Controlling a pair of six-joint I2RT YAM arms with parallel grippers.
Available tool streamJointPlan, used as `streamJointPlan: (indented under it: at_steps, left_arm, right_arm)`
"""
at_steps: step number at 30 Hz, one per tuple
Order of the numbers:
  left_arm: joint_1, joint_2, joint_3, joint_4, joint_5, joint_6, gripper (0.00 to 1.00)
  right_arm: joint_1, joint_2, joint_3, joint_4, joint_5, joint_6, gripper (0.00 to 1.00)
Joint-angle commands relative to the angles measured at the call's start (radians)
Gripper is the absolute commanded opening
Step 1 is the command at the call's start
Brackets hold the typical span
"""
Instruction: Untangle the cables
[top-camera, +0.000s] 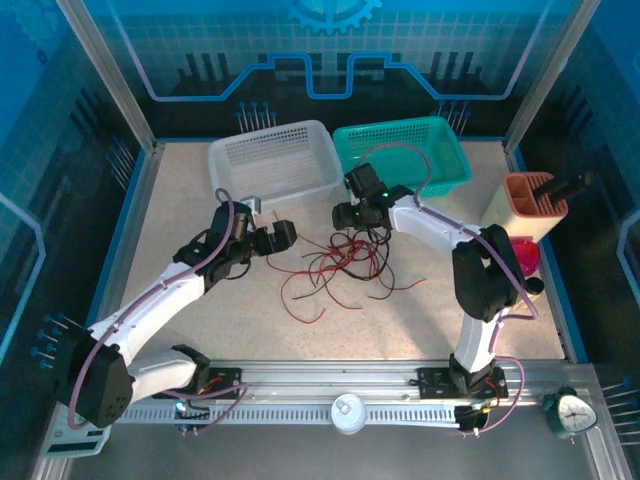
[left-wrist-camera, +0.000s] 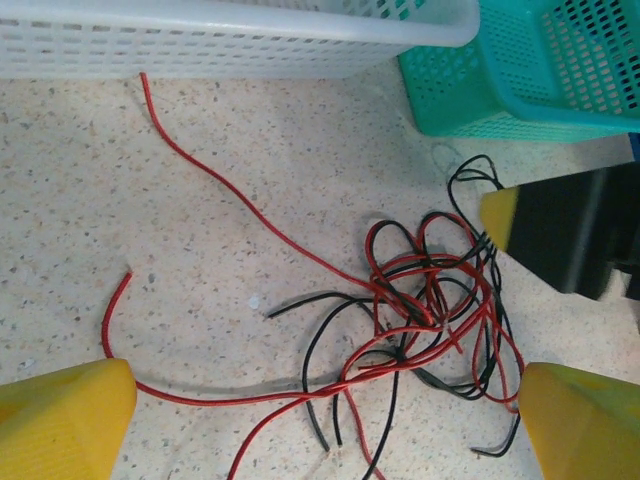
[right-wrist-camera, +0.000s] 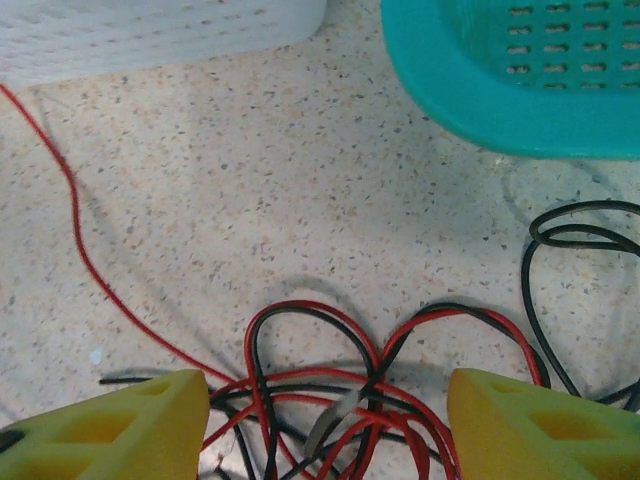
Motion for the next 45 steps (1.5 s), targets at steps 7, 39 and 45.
streamJointPlan:
  at_steps: [7, 39, 45]
  left_arm:
    - [-0.018, -0.016, 0.023, 0.026, -0.01, -0.01, 0.99]
    - [-0.054, 0.027, 0.06, 0.084, 0.062, -0.009, 0.99]
    - [-0.071, 0.046, 0.095, 0.093, 0.101, 0.014, 0.99]
  right_arm:
    - [0.008, 0.074, 0.053, -0.026, 0.061, -0.017, 0.52]
    - [0.048, -0.373, -0.109, 0.011, 0.034, -0.01, 0.0]
    - [0.05, -0.451, -0.072, -0.002, 0.013, -0.007, 0.0]
